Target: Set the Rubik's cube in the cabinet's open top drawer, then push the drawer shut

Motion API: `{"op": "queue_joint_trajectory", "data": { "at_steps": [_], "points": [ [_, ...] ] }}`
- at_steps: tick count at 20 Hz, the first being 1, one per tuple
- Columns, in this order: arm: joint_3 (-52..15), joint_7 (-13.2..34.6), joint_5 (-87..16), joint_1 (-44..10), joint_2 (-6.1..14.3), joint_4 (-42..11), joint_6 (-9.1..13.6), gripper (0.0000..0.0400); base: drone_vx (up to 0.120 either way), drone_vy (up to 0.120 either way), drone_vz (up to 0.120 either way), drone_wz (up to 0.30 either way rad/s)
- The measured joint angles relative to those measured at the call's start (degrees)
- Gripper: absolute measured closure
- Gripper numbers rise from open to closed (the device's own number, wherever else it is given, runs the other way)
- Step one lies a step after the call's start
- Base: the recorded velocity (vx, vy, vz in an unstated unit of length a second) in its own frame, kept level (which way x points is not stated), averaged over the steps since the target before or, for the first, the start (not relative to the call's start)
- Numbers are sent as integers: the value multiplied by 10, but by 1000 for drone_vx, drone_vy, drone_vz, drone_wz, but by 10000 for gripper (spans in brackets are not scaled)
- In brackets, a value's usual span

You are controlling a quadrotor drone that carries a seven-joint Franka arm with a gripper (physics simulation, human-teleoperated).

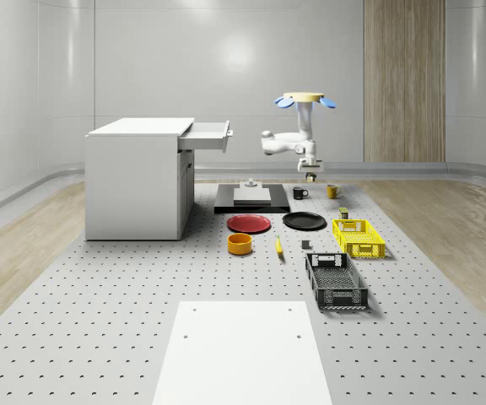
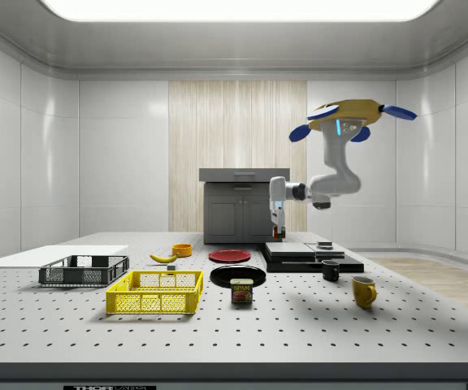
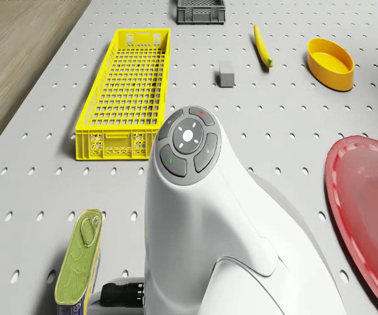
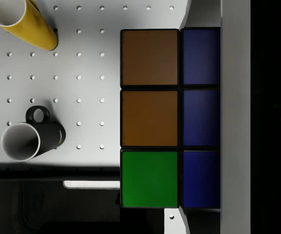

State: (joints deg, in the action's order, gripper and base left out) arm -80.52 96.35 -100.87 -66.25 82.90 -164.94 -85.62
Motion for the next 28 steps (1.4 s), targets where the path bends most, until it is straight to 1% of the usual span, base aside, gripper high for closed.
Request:
{"op": "queue_joint_trajectory", "data": {
  "at_steps": [28],
  "points": [
    [-5, 5, 14, -6, 34, 1, -32, 75, 0, -120, 120, 0]
  ]
}}
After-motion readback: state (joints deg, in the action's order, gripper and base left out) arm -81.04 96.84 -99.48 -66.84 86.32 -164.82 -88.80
